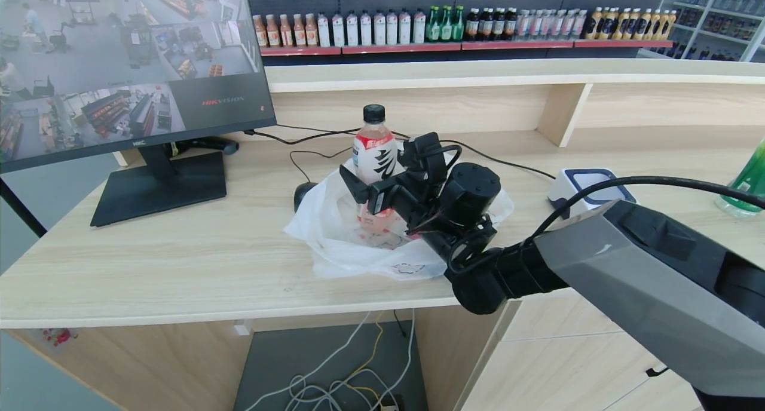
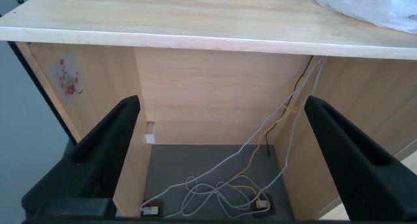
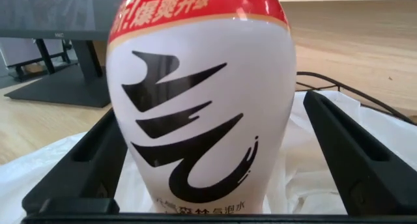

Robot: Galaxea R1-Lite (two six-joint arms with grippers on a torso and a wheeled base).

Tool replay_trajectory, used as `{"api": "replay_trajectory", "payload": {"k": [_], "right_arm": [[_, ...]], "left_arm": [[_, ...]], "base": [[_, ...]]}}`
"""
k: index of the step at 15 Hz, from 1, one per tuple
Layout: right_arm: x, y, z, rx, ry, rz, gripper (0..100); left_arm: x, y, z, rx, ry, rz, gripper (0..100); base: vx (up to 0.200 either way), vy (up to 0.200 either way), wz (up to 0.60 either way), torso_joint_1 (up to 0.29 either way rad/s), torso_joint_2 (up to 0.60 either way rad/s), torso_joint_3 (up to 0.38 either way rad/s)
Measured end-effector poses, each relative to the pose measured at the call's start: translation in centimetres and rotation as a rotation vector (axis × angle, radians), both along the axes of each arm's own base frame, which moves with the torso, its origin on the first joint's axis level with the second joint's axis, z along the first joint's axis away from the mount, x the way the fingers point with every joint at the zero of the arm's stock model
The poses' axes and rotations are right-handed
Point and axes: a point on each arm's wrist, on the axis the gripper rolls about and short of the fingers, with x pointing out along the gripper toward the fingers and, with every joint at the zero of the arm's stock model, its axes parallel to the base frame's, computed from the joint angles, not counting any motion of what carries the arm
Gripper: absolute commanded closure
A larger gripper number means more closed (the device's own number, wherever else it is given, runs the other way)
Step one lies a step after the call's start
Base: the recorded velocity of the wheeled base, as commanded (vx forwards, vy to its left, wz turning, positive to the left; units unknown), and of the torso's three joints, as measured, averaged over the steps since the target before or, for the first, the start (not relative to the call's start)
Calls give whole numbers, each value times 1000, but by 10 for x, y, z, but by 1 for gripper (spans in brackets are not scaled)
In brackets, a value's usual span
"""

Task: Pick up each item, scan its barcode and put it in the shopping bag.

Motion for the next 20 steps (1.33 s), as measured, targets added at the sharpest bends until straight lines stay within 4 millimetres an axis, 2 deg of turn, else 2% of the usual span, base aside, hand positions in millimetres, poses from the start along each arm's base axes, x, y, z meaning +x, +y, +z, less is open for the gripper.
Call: {"api": "replay_trajectory", "payload": {"k": [5,10,13,15,20], "right_arm": [[-19,-9,0,1,0,15,0],[-62,-32,3,3,25,50,0],[-96,-53,2,-24,27,96,0],[-126,-73,3,-55,54,110,0],[-207,-129,20,-90,40,144,0]], "left_arm": [[0,0,0,1,0,0,0],[0,0,0,0,0,0,0],[0,0,0,0,0,0,0],[0,0,0,0,0,0,0],[0,0,0,0,0,0,0]], "base": [[0,0,0,0,0,0],[0,0,0,0,0,0],[0,0,0,0,0,0],[0,0,0,0,0,0],[0,0,0,0,0,0]]}}
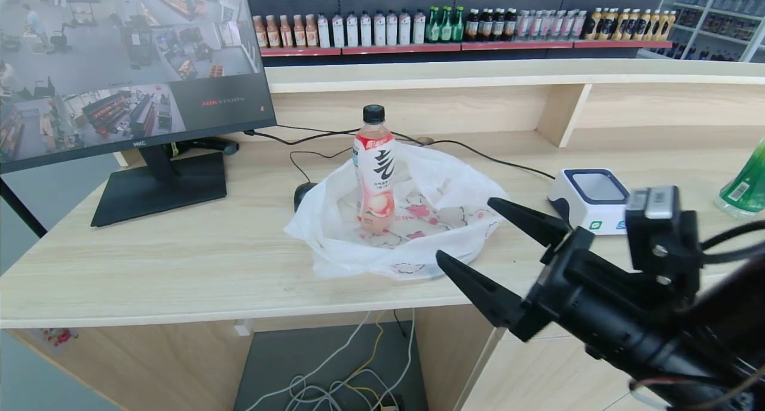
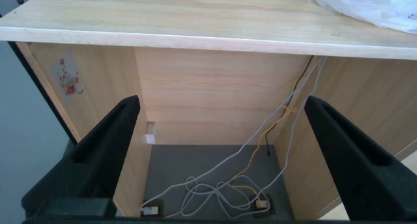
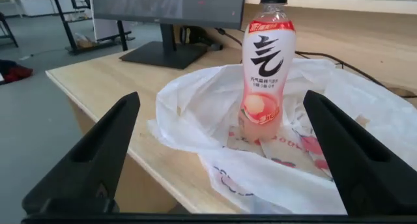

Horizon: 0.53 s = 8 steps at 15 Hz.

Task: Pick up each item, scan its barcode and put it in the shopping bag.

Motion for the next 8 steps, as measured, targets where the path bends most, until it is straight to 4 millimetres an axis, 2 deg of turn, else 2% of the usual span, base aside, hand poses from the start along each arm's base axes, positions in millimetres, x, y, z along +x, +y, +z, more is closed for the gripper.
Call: {"api": "replay_trajectory", "payload": {"k": [3,8], "right_arm": [[-36,-29,-3,-12,2,14,0],[-53,-40,3,19,-23,37,0]], "left_arm": [[0,0,0,0,0,0,0],[0,0,0,2,0,0,0]], "base": [[0,0,0,0,0,0],[0,0,0,0,0,0]]}}
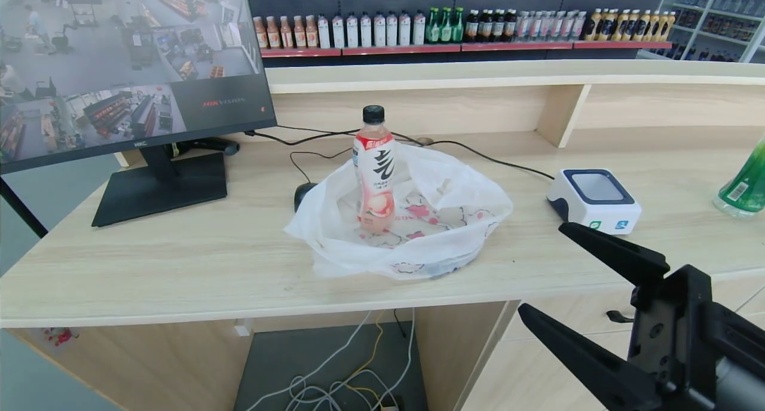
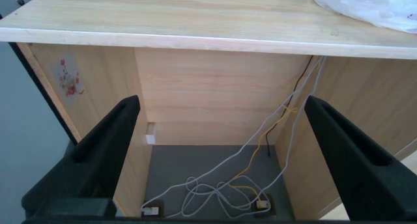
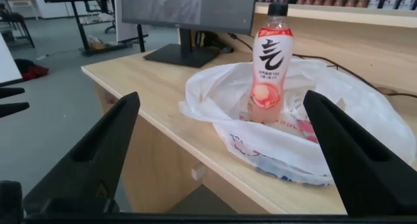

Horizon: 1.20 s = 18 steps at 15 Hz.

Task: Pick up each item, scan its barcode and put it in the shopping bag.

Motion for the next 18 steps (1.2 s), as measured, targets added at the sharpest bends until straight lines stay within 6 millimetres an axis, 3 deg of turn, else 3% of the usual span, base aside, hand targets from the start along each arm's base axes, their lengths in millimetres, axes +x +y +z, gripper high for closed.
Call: {"api": "replay_trajectory", "payload": {"k": [5,15,18], "right_arm": [[-10,-8,0,12,-5,9,0],[-9,-7,2,17,-8,11,0],[-10,-8,0,13,-4,11,0]], "left_arm": [[0,0,0,1,0,0,0],[0,0,0,0,0,0,0],[0,0,0,1,0,0,0]], "base": [[0,0,0,0,0,0],[0,0,0,0,0,0],[0,-200,0,2,2,4]]}}
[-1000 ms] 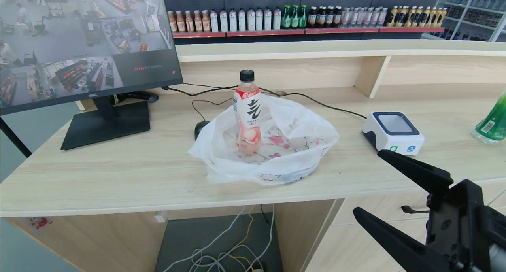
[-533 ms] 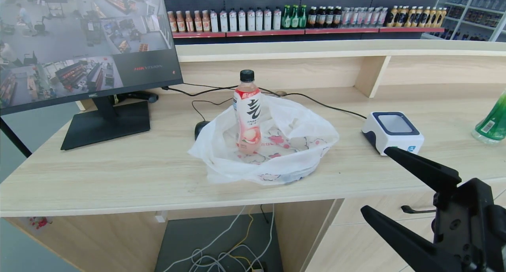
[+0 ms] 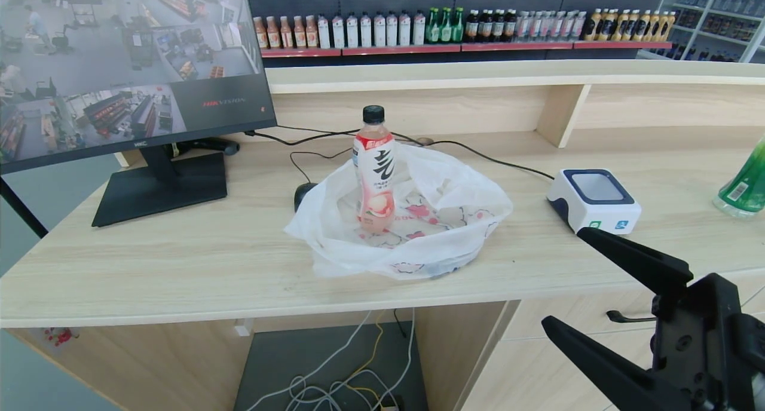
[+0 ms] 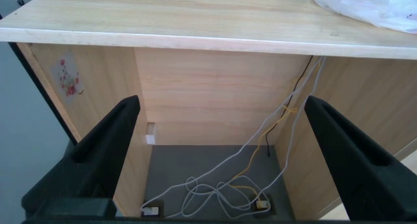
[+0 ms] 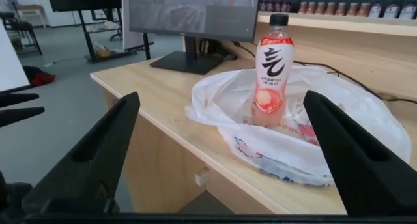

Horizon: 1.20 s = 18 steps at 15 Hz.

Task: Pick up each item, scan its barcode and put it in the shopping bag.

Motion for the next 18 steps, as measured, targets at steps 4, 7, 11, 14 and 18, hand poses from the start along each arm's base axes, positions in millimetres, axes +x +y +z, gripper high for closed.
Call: {"api": "replay_trajectory", "payload": {"k": [4,7,11,14,18], "right_arm": [[-4,-4,-5,-13,13,1,0],[-5,-5,-5,-11,11,1,0],[-5,-5,-5,-8,15,1,0],[-5,-5,-5,-3,25,3,0],[-4,-4,-6,-1,34,5,0]], "left_arm": [[0,0,0,1,2,-1,0],[0,0,0,0,0,-1,0],[0,0,0,0,0,0,0],[0,0,0,0,0,0,0],[0,0,0,1,0,0,0]], "base": [[0,-200,0,0,3,4],[0,-200,0,1,6,5],[0,-200,0,2,2,1],[0,-200,0,4,1,4],[0,-200,0,1,5,5]]}}
